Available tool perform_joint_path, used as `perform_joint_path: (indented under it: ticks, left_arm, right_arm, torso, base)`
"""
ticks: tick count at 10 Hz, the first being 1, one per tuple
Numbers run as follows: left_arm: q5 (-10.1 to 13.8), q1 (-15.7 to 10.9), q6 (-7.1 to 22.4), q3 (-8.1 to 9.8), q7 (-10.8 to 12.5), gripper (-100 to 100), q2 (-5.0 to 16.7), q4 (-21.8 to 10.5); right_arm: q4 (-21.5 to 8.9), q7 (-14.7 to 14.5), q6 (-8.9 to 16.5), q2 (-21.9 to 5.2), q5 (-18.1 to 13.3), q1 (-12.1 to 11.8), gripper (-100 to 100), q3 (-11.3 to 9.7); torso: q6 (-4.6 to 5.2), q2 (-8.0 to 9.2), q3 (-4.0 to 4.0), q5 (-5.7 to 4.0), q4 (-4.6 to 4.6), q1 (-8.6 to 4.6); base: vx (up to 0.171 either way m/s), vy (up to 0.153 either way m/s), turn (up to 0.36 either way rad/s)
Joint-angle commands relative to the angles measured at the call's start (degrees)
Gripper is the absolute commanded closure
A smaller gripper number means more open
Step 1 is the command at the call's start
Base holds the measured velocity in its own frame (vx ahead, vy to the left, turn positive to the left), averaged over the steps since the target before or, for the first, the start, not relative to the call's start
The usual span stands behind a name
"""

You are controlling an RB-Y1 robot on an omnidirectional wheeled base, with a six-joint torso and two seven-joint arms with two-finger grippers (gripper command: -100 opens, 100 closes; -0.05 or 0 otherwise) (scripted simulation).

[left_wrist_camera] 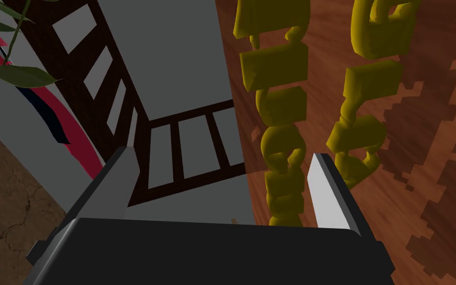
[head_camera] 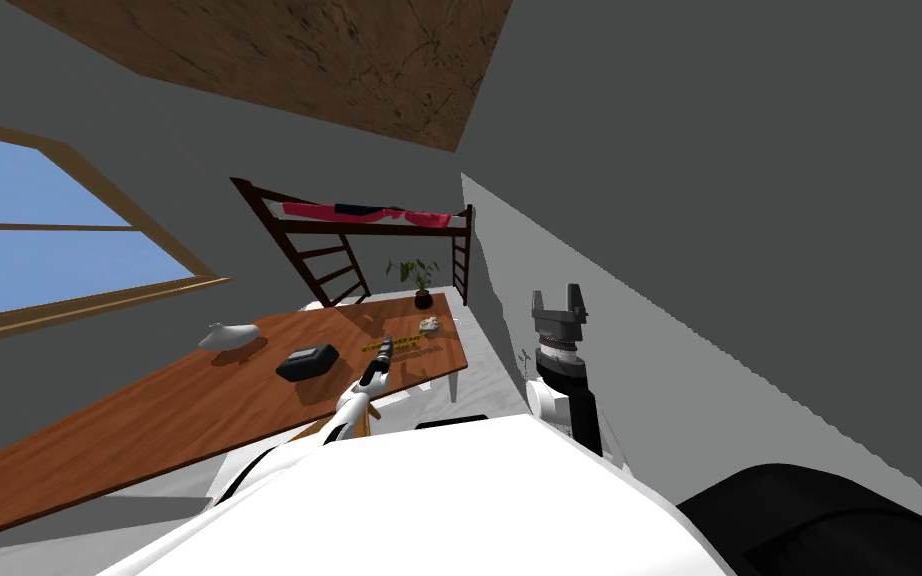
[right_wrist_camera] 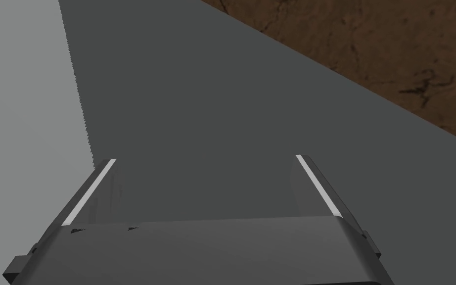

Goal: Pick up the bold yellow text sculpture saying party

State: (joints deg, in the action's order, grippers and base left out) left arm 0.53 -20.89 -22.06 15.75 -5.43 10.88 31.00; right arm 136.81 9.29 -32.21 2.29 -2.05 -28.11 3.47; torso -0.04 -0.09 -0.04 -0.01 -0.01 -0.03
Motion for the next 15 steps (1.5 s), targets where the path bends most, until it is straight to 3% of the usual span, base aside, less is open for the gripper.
perform_joint_path:
  ticks: [1, 8, 9, 10, 12, 14, 15]
  left_arm:
    - [0.1, -1.1, -0.1, 0.4, -0.2, -100, -0.1, -2.8]
    - [0.3, -3.6, -0.5, 1.03, -0.3, -100, 0.1, -8.3]
    - [0.3, -3.7, -0.6, 1.04, -0.3, 0, 0.1, -8.5]
    - [1.3, -3.2, -0.2, 1.67, -2.8, -100, -1.5, -7.0]
    - [2.4, -2.7, 0.3, 2.29, -5.3, -100, -3.1, -5.5]
    - [2.4, -2.7, 0.3, 2.29, -5.3, -100, -3.1, -5.5]
    - [3.4, -2.2, 0.7, 2.92, -7.8, -100, -4.7, -4.1]
  right_arm:
    - [0.0, 0.0, 0.0, 0.0, 0.0, 0.0, 0, 0.0]
    - [0.0, 0.0, 0.0, 0.0, 0.0, 0.0, 0, 0.0]
    - [0.0, 0.0, 0.0, 0.0, 0.0, 0.0, 0, 0.0]
    - [0.0, 0.0, 0.0, 0.0, 0.0, 0.0, 0, 0.0]
    - [0.0, 0.0, 0.0, 0.0, 0.0, 0.0, 0, 0.0]
    - [0.0, 0.0, 0.0, 0.0, 0.0, 0.0, 0, 0.0]
    - [0.0, 0.0, 0.0, 0.0, 0.0, 0.0, 0, 0.0]
  torso:
    - [0.0, 0.0, 0.0, 0.0, 0.0, 0.0]
    - [-0.03, 0.01, 0.0, 0.0, 0.0, 0.02]
    - [-0.04, 0.04, 0.02, 0.0, 0.0, 0.02]
    - [-0.04, 0.07, 0.04, 0.0, 0.01, 0.02]
    - [-0.04, -0.05, -0.02, 0.05, -0.01, 0.28]
    - [-0.05, 0.0, -0.01, 0.04, -0.01, 0.21]
    - [-0.05, 0.05, 0.02, 0.02, 0.0, 0.12]
  base:
    - [0.024, 0.004, -0.101]
    - [0.013, 0.002, -0.038]
    - [0.0, 0.0, 0.0]
    - [0.01, 0.048, 0.005]
    - [0.042, 0.074, -0.003]
    - [0.012, 0.034, 0.0]
    - [0.016, 0.042, 0.006]
